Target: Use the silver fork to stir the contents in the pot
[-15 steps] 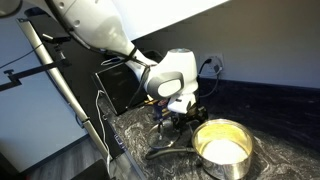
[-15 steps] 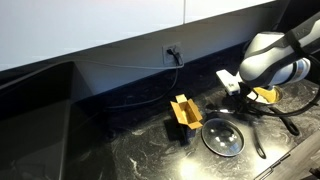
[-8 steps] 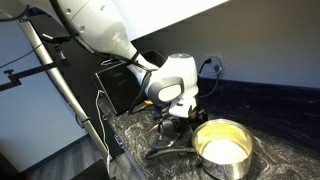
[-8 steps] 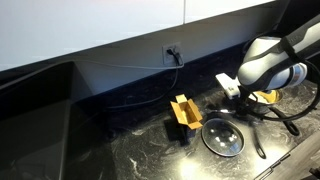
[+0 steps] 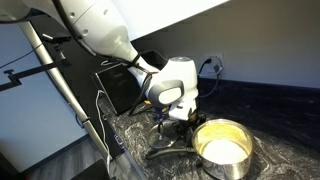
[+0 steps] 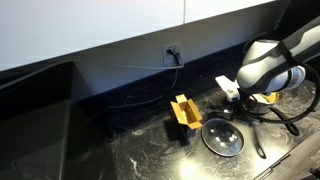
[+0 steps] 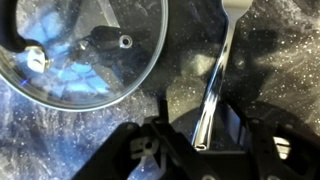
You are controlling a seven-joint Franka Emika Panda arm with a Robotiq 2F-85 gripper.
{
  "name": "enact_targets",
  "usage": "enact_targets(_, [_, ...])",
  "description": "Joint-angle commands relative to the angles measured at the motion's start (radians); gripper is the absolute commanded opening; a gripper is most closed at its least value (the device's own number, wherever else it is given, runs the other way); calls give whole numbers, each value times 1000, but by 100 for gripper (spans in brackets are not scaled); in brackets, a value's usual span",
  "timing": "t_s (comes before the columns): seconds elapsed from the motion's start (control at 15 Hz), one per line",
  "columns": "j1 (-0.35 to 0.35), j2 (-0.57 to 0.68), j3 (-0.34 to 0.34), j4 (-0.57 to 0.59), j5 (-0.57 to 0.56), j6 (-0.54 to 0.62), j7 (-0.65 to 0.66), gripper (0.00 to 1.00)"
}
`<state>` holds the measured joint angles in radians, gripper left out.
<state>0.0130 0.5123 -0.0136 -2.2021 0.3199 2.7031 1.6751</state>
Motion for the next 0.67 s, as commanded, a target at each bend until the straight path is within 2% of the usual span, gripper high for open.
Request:
enact_targets(0.0, [12, 12, -4, 16, 22, 15, -13, 29])
enact_targets(0.27, [13, 12, -6, 19, 22, 14, -12, 1])
enact_targets(0.6, [0, -86, 20, -43, 39, 4, -48, 4])
